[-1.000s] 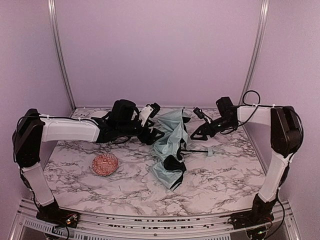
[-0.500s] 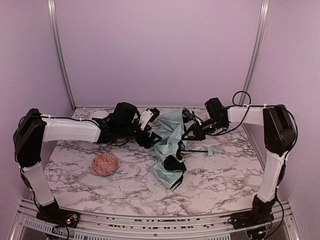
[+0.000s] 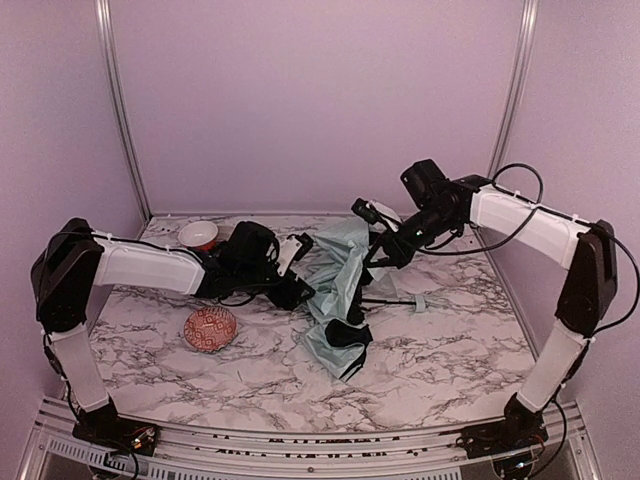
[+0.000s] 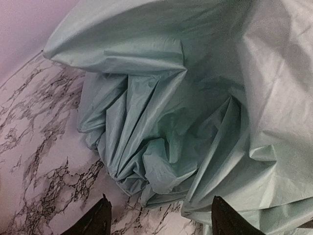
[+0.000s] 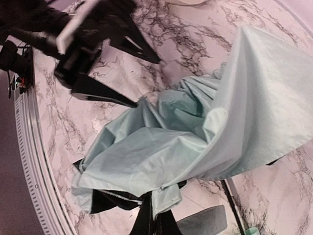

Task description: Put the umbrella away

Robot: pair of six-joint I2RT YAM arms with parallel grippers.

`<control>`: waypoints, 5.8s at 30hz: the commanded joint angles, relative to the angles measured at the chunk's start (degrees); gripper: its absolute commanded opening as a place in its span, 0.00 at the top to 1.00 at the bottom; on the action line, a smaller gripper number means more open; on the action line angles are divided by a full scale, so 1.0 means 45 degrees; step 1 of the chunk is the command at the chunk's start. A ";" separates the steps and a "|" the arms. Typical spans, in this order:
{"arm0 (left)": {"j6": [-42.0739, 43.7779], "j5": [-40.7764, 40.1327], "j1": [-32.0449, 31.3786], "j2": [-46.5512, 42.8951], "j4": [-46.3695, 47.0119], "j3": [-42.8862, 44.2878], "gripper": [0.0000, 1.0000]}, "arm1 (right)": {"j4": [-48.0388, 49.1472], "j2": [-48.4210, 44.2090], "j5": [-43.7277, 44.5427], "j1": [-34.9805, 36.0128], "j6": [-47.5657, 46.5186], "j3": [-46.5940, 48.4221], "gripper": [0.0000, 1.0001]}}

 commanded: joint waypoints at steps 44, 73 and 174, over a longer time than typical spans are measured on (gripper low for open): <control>-0.0929 -0.1441 0.0716 -0.0937 0.2616 -0.2118 0.12 | -0.0533 0.0016 0.2983 0.0650 0.4700 0.4614 0.24; -0.0016 0.2054 -0.1295 -0.3131 0.2030 -0.4500 0.36 | 0.0220 0.3464 -0.2431 -0.1585 0.0318 0.5022 0.99; 0.2559 0.1408 -0.1238 -0.2769 0.1175 -0.0943 0.56 | 0.5474 -0.2164 -0.2134 0.0774 0.4663 -0.3674 0.18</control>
